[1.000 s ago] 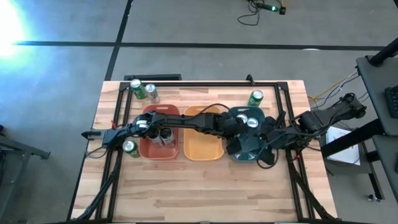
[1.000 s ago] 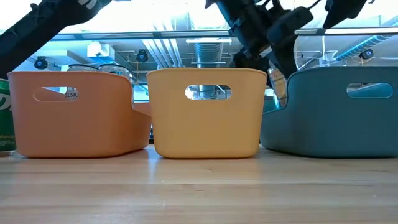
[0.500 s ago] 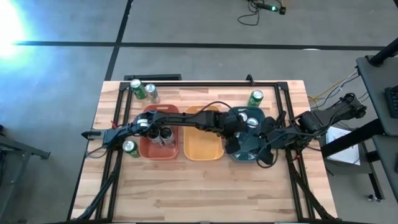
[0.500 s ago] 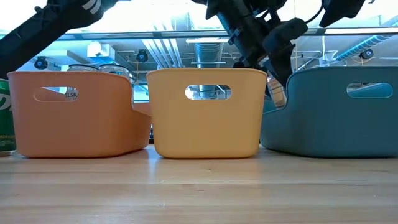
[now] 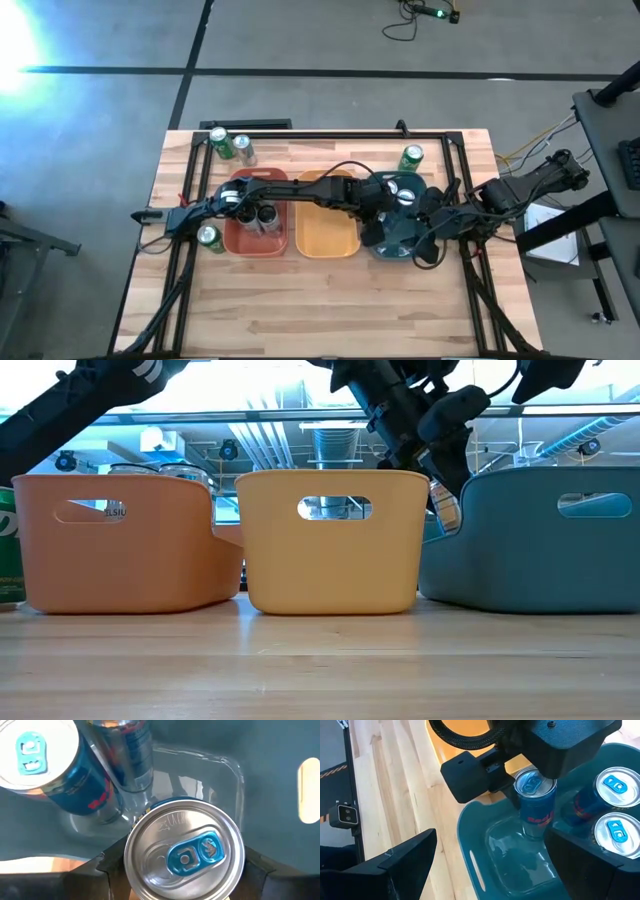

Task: Sort soda cans
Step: Put the bottom blue soda can into the blue bin, then put the blue soda can into the blue bin

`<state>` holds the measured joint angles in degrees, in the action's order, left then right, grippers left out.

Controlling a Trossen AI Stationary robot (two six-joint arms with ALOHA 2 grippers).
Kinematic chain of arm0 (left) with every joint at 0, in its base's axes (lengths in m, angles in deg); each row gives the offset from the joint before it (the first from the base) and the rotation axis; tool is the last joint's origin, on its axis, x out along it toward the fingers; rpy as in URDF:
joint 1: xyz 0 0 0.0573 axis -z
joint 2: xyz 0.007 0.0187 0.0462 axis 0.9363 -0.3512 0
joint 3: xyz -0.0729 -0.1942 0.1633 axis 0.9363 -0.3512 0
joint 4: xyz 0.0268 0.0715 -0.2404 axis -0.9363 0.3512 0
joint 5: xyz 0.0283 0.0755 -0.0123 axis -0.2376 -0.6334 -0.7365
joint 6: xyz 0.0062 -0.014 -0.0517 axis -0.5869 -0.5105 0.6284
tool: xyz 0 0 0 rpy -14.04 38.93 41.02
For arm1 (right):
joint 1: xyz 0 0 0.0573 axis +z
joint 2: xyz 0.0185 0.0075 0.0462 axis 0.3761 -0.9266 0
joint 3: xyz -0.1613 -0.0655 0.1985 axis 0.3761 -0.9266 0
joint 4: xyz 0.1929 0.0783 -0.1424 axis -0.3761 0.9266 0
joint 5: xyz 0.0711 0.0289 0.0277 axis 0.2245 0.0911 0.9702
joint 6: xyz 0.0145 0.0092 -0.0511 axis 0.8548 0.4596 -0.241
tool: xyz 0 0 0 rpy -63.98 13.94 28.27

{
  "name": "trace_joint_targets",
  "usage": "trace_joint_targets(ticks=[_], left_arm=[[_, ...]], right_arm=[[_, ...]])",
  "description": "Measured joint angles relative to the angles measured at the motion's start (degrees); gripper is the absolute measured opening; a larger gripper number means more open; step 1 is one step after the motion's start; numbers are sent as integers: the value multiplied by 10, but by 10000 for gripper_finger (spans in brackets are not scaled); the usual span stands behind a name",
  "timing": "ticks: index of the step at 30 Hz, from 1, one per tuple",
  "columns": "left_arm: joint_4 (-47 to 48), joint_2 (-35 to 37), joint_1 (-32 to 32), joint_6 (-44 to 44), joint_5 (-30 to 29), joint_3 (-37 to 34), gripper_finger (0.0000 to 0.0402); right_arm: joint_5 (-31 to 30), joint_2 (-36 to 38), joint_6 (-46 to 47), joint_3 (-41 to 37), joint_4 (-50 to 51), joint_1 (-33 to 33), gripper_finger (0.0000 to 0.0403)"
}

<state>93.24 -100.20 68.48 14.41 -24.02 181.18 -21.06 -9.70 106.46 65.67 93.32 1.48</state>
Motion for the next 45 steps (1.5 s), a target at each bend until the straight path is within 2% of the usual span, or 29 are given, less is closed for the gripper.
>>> trace_joint_targets(ticks=[10, 13, 26, 30, 36, 40, 45], left_arm=[[0, 0, -1, -3, -3, 0, 248], [0, 0, -1, -2, -19, 0, 255], [-9, 0, -3, -2, -32, 0, 258], [38, 3, -3, -10, -32, 17, 258], [135, 75, -1, -43, -18, 11, 258], [198, 123, -7, -61, -51, 10, 259], [284, 176, -41, -45, -130, 10, 259]], right_arm=[[0, 0, -3, 0, -1, 0, 364], [0, 0, -6, 0, -1, 0, 364], [0, 0, -12, 0, -1, 0, 364], [0, 0, -11, 0, 1, 0, 364], [-1, 0, -10, 0, 3, 0, 364], [-4, 0, -4, -1, 0, 0, 364], [-15, 0, 11, -2, -1, 0, 364]])
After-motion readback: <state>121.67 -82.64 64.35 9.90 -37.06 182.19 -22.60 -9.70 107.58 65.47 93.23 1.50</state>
